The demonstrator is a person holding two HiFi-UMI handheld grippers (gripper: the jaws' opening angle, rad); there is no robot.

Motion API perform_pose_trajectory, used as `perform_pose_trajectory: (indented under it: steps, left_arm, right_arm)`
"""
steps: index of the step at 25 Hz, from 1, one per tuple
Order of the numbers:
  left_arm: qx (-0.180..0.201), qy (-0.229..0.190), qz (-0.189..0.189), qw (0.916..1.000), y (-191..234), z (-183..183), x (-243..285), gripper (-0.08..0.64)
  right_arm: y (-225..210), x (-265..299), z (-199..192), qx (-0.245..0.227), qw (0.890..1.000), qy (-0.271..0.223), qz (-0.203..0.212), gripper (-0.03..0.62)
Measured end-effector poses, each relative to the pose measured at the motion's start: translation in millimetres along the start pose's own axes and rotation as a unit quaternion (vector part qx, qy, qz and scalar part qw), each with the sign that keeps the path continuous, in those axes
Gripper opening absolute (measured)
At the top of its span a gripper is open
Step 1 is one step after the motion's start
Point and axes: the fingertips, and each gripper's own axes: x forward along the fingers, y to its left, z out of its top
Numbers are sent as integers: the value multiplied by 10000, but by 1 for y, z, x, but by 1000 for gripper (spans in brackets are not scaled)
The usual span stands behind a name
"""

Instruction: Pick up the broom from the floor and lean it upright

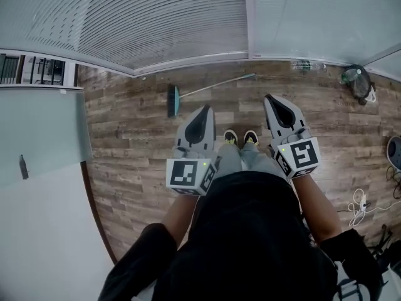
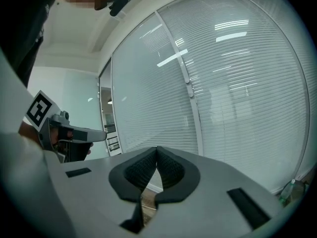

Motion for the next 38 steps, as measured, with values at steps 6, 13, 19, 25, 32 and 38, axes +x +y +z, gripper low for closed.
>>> perform_pose_trajectory:
  steps: [6,13,19,25,32,38]
  left_arm:
    - [-1,109,52,9999,-2,-4,6,21]
    - [44,146,-88,9998,3,3,24,21]
    - [-85,149,-145,9997,28,5,40,21]
    - [-182,156,-127,9996,79,12,74,21]
    - [-272,98,-156,9995,148,28,117,21]
    - [-308,207,-291,9989,184,15,146,21]
  right_arm:
    - [-9,6,0,114,9999,-41,-10,18]
    - [-19,18,-1,207,9997,3,-129,17]
    - [-16,45,-1,141,9997,142,-147,18]
    - [-17,103,1,-5,9994,328,-109,18]
    - [-16,176,18,-330,9981,505,-73,18]
    - [-28,210,13,-638,9952,732,-144,18]
